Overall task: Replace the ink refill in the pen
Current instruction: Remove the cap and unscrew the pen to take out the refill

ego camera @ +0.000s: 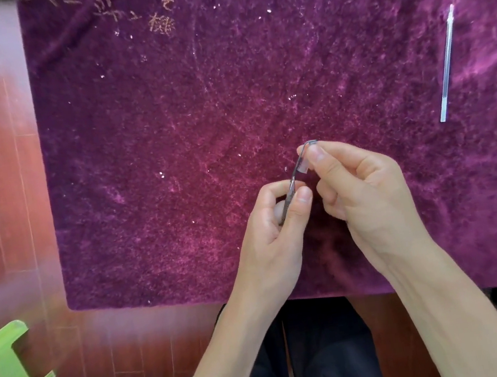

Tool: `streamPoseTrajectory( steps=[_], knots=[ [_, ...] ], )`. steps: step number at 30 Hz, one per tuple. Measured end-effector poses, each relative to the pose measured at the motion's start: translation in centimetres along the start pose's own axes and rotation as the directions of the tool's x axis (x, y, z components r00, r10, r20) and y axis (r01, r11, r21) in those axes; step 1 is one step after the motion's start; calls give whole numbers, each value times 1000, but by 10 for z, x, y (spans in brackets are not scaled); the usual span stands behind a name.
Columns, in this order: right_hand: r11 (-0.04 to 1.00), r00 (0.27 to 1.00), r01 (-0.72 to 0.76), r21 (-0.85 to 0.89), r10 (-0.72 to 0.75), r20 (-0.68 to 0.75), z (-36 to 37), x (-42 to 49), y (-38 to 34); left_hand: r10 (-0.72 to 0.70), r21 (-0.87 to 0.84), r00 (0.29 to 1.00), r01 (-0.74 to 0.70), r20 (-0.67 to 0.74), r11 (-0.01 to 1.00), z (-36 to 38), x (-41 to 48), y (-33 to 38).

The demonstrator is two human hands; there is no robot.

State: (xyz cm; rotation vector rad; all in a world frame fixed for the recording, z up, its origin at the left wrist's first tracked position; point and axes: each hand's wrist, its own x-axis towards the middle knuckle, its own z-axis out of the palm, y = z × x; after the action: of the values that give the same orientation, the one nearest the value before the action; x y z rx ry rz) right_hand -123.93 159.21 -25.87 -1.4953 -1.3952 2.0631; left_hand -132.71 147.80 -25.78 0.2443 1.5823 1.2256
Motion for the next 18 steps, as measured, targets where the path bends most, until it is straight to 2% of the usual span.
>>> streamPoseTrajectory(
  steps=[6, 11, 18],
  knots=[
    [970, 986, 136, -203, -152, -67, 18, 51, -34, -122, -181, 992, 122, 9, 976, -9, 9, -2],
    [894, 948, 240, -379, -301, -108, 42, 89, -57, -38, -161, 999, 37, -6, 986, -15, 11, -1],
    [826, 935, 233, -512, -336, -116, 60, 104, -66, -34, -190, 999, 28, -31, 981, -18, 12, -2]
  ],
)
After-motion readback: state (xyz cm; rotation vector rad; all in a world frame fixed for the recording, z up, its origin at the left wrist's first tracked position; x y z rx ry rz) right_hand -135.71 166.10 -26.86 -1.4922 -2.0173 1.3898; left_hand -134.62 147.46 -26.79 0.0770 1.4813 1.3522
